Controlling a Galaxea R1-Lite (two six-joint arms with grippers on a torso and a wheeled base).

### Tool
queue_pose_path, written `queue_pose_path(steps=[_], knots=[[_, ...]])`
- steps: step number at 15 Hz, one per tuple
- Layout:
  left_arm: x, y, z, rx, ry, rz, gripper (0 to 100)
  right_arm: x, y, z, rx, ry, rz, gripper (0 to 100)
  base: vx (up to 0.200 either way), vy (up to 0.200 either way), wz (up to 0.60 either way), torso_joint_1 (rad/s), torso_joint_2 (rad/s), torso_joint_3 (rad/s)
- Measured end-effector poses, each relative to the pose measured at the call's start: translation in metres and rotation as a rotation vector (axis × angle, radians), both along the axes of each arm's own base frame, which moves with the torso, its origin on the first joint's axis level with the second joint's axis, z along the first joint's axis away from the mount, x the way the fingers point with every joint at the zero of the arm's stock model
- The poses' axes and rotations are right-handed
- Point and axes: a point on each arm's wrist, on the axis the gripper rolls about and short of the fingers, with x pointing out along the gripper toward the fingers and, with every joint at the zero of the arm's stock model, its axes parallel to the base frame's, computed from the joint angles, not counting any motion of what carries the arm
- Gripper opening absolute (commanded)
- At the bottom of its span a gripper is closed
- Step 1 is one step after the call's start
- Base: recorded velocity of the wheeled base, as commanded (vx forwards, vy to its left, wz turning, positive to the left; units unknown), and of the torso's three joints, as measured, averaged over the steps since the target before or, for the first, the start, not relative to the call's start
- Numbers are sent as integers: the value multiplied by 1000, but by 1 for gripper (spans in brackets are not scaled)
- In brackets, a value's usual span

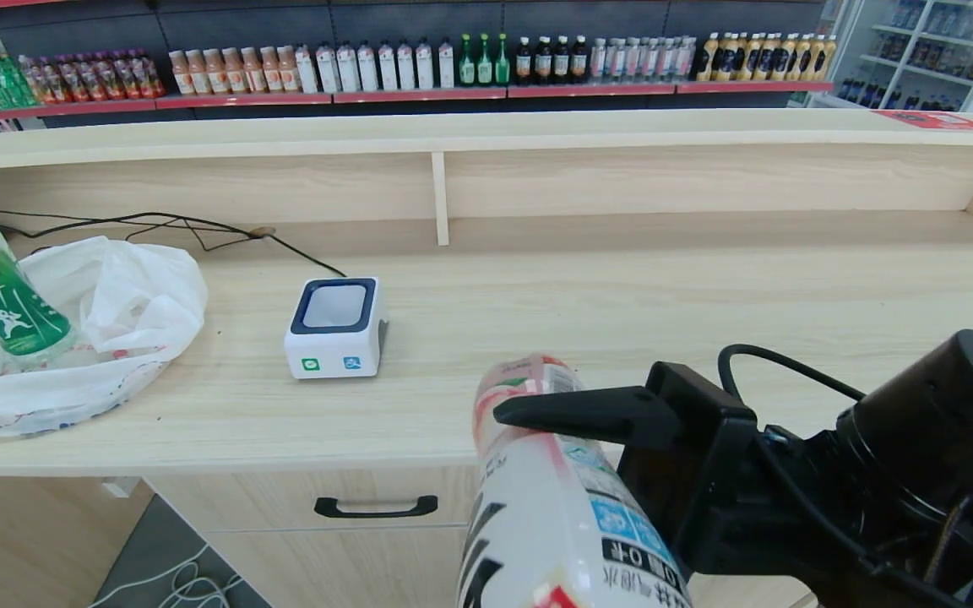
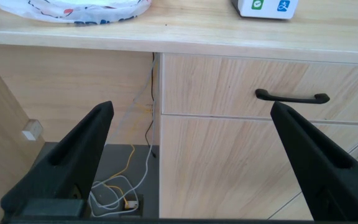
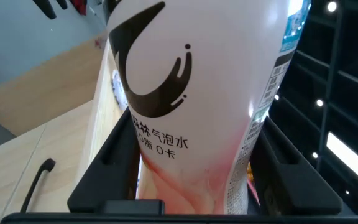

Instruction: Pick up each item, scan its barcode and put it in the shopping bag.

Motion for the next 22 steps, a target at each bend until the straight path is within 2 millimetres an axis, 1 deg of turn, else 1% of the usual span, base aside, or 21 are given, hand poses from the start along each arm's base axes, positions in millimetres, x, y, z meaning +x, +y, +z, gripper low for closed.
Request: queue_pose_path(steps=[2, 5, 11, 14, 17, 22], knots=[[0, 0, 0, 0, 0, 0, 100, -6, 6, 2, 6, -24, 38, 0, 0, 0, 0, 0, 0, 0], [0, 0, 0, 0, 0, 0, 100, -8, 8, 2, 5, -38, 57, 0, 0, 0, 0, 0, 0, 0], [0, 0, 0, 0, 0, 0, 100, -5, 8, 1, 2, -47, 50, 0, 0, 0, 0, 0, 0, 0], [0, 0, 0, 0, 0, 0, 100, -1, 7, -3, -7, -49, 32, 0, 0, 0, 0, 0, 0, 0], [0, 0, 0, 0, 0, 0, 100, 4, 9, 0, 5, -51, 24, 0, 0, 0, 0, 0, 0, 0], [0, 0, 0, 0, 0, 0, 100, 4, 7, 1, 7, -54, 19, 0, 0, 0, 0, 0, 0, 0]])
